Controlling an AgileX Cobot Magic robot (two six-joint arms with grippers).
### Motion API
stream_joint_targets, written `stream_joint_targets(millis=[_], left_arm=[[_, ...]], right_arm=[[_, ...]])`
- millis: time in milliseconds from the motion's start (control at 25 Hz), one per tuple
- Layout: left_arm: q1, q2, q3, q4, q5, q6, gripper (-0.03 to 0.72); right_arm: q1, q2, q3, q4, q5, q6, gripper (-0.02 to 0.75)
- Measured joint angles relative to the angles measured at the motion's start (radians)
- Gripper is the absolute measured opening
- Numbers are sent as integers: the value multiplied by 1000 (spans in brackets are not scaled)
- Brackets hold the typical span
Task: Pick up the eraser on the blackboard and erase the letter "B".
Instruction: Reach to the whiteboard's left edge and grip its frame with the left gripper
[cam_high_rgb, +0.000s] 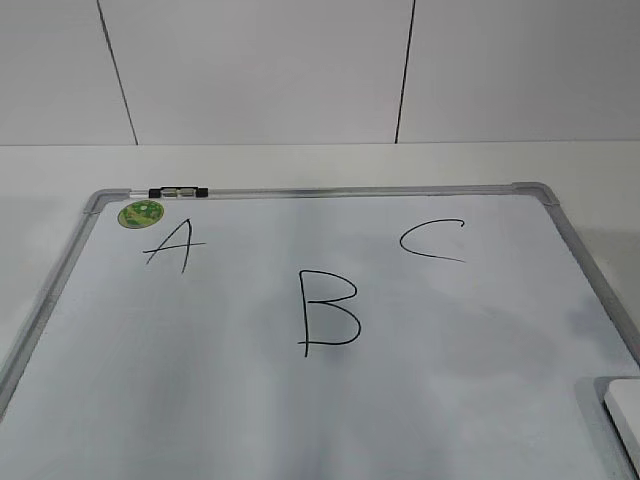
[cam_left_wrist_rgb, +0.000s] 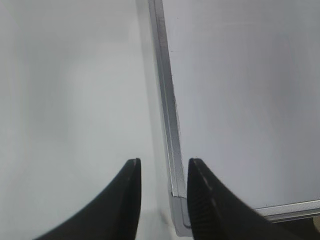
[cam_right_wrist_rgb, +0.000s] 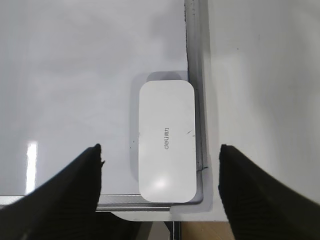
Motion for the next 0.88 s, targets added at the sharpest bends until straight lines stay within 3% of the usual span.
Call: stream_joint_targets(millis=[440, 880], left_arm=[[0, 469, -132, -33, -180, 16, 239], [-2, 814, -264, -33, -232, 18, 238]], right_arm=[[0, 2, 0, 7, 23, 1, 583], [0, 2, 0, 8, 52, 1, 583]])
